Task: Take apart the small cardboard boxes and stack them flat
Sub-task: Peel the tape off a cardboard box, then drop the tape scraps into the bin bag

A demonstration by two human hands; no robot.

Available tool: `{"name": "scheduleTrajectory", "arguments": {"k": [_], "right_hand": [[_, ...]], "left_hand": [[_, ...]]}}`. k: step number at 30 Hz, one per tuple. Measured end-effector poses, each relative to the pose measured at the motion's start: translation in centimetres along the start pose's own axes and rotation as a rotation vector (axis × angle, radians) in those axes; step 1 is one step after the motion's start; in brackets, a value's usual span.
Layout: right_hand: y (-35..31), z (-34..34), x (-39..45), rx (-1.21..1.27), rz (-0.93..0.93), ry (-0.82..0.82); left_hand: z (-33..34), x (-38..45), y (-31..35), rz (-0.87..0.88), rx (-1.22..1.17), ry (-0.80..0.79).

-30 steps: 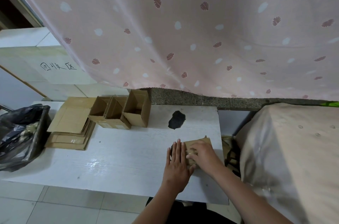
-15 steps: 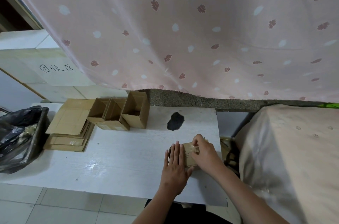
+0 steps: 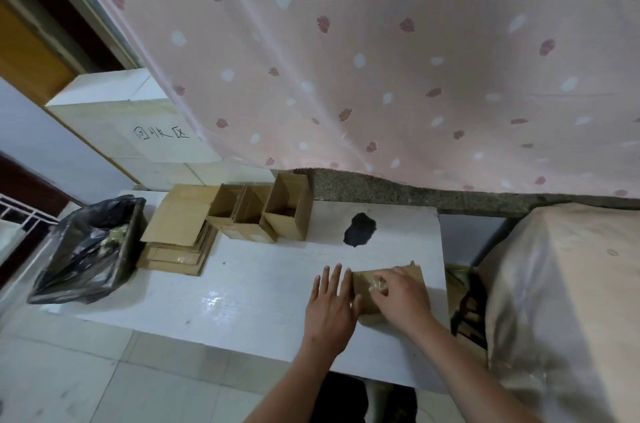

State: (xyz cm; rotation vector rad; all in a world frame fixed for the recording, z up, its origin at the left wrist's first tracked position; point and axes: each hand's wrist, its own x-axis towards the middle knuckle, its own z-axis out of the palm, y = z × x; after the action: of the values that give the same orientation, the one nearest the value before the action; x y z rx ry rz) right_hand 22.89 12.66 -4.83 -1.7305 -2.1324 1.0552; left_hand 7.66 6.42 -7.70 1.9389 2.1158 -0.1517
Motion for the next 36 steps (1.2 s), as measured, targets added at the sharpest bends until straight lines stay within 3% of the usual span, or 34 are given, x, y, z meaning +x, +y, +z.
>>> {"name": "scheduleTrajectory", "arguments": {"k": [6,14,22,28,32,36], "right_hand": [[-5.0,0.8,-0.3,0.140,-0.037,-0.043],[-11.0,4.4,-1.5,-0.061,-0.158,-0.050],[-21.1,11.7,-3.3,-0.222,-0.272,-0.081],[-29.6,19.8,-4.3,-0.131,-0.301,-0.108],[-34.2,24.1,-5.3,-0.059,-0.316,-0.218],[-38.3,27.1,-3.3,-0.089,-0.379,-0.196]], "left_hand": [[-2.4,-0.7,-4.8,-0.123,0.002,0.019],[-5.0,-3.6,-12.4,-0.253,-0.067,0.123],[-6.4,-10.2,-24.4,-0.377,-0.097,0.171],[-7.4,-15.4,-33.7,-0.439,-0.104,0.217],[-7.7,-18.8,-38.6,-0.512,-0.123,0.255],[-8.8,-19.4,-43.6,-0.594,-0.162,0.290]]}}
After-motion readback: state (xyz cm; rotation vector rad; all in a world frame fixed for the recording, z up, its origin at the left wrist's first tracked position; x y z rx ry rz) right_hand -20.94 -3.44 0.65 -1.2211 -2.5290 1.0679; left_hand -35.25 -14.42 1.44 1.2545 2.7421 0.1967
